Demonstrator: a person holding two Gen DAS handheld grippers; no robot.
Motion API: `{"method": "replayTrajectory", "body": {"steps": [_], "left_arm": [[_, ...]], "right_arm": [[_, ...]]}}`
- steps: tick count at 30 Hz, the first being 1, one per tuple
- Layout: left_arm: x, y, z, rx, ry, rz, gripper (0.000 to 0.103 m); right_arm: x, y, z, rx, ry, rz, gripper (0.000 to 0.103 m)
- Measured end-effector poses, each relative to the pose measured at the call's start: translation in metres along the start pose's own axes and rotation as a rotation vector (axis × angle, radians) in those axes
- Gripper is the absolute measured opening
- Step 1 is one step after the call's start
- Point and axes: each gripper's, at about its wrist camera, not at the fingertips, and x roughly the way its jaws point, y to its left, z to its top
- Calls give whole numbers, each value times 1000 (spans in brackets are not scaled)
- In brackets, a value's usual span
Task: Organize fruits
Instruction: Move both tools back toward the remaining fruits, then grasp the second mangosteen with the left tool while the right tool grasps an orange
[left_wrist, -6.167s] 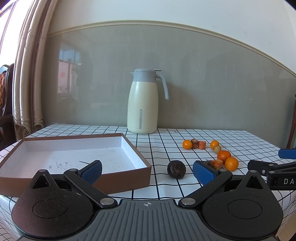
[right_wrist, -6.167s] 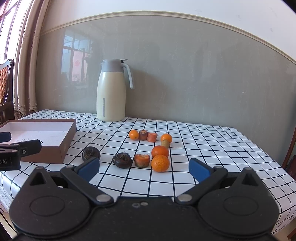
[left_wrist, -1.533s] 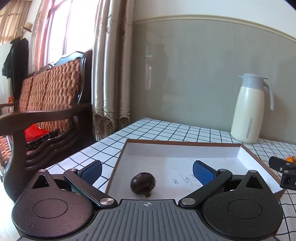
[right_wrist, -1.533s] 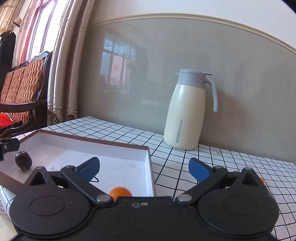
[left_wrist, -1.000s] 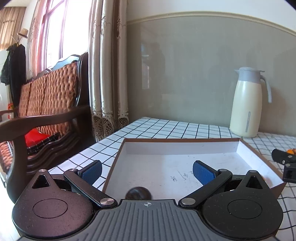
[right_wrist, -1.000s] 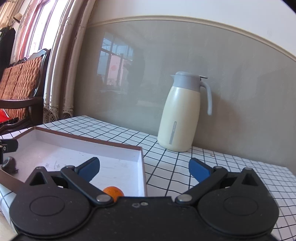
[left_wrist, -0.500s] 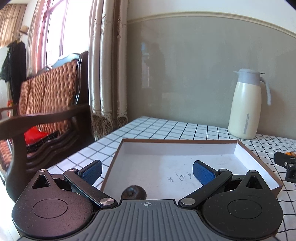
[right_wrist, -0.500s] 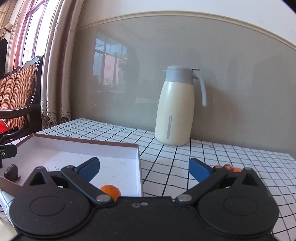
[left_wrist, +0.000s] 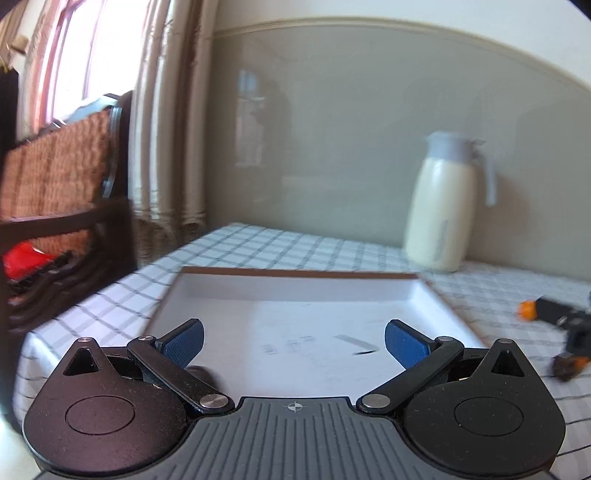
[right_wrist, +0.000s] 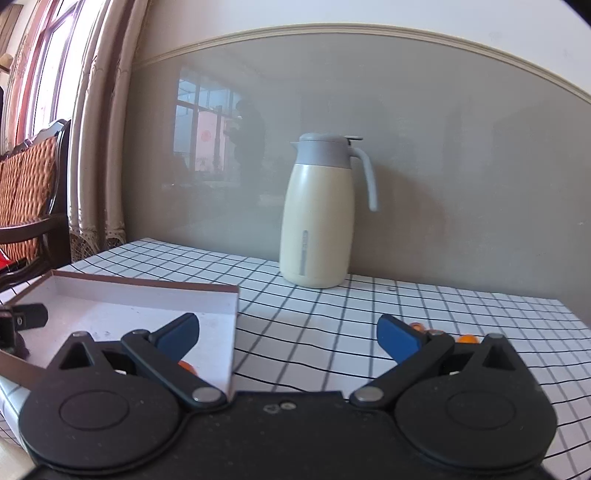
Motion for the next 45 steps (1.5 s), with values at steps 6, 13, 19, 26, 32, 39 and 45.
{"method": "replayTrajectory", "body": {"steps": [6, 13, 19, 26, 32, 39, 45], "left_arm": [[-2, -31, -3, 58, -19, -42, 103], [-4, -58, -3, 70, -20, -107, 103], [-6, -84, -7, 100, -11, -185, 103], [-3, -134, -16, 171, 0, -286, 103], [2, -178, -29, 207, 21, -346, 103], [15, -216, -44, 244, 60, -395, 103], [27, -243, -53, 279, 105, -408, 103]], "right_arm": [[-7, -25, -5, 11, 31, -45, 97], [-19, -53, -9, 34, 23, -81, 97], [-22, -80, -17, 44, 51, -124, 96], [-24, -110, -34, 71, 96, -161, 84], [-27, -134, -47, 74, 119, -199, 80], [-27, -161, -59, 87, 136, -232, 78], [-13, -169, -67, 97, 177, -225, 78]]}}
